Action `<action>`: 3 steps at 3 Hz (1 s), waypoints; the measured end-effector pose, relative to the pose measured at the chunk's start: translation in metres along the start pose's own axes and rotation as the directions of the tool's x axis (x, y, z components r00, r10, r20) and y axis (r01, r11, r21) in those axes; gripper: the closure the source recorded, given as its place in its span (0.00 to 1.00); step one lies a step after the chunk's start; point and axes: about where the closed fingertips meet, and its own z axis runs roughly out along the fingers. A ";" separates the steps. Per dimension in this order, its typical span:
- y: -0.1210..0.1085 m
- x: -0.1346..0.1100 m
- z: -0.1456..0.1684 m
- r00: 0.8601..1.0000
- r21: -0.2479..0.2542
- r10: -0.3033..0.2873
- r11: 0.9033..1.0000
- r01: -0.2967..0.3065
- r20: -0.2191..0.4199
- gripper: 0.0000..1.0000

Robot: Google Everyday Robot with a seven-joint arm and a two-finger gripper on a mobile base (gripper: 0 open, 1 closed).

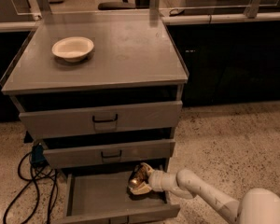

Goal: Place orange can into bottom drawer

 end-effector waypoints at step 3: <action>-0.003 0.041 0.001 0.973 -0.022 0.078 0.996 -0.085 -0.218 1.00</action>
Offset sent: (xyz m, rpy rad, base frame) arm -0.0009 -0.0290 -0.0413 -0.2915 0.2110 -0.0133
